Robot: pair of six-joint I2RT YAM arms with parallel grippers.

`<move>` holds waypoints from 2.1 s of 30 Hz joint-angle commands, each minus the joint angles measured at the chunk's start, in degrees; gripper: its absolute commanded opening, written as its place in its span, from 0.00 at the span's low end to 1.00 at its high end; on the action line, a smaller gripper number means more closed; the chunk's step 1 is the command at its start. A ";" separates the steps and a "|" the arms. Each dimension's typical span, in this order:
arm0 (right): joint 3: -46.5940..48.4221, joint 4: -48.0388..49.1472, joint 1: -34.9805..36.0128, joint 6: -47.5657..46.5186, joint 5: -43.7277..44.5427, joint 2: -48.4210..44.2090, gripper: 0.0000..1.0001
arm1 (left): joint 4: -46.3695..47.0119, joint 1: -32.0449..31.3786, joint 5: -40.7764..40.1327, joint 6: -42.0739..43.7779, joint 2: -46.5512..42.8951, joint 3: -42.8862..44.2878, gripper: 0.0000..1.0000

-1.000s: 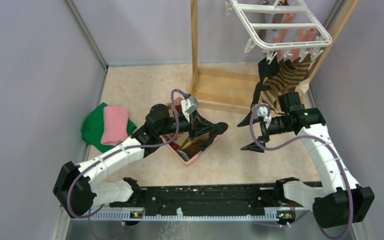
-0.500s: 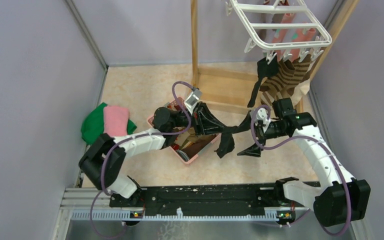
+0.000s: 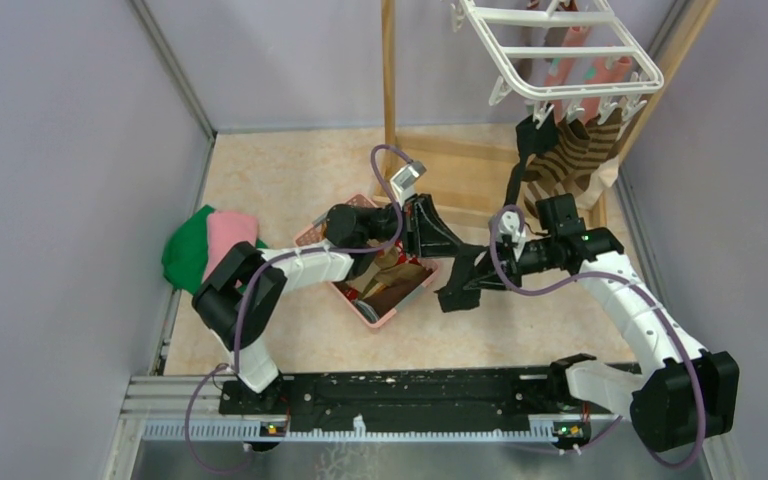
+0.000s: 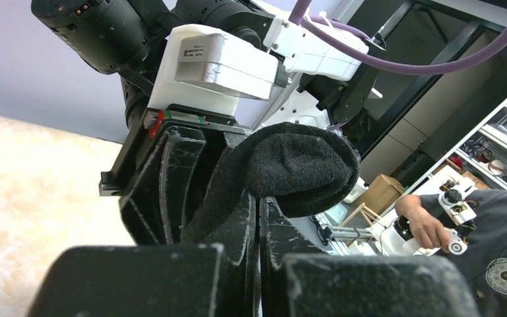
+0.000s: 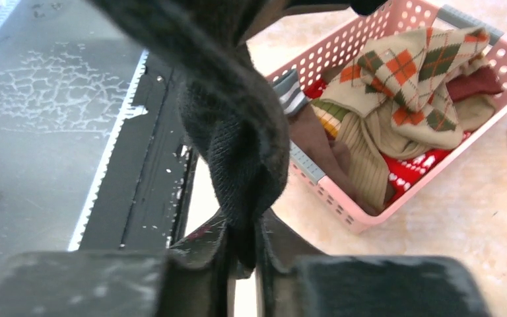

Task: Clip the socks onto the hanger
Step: Pick up the sock from the bin.

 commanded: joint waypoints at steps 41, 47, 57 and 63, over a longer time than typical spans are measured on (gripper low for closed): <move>-0.14 19.03 -4.93 32.34 -12.01 0.63 0.00 | -27.79 -3.54 -18.67 62.38 -25.94 -29.29 0.73; 0.20 17.56 -4.95 30.61 -11.44 0.61 0.00 | -13.51 -3.60 -16.55 49.27 -18.36 -28.96 0.64; 0.17 17.25 -4.95 29.84 -11.26 0.53 0.00 | -3.93 -3.66 -16.22 40.39 -13.59 -26.89 0.49; 0.12 17.12 -4.98 29.73 -11.20 0.34 0.00 | -3.24 -3.81 -15.71 38.27 -11.87 -25.71 0.41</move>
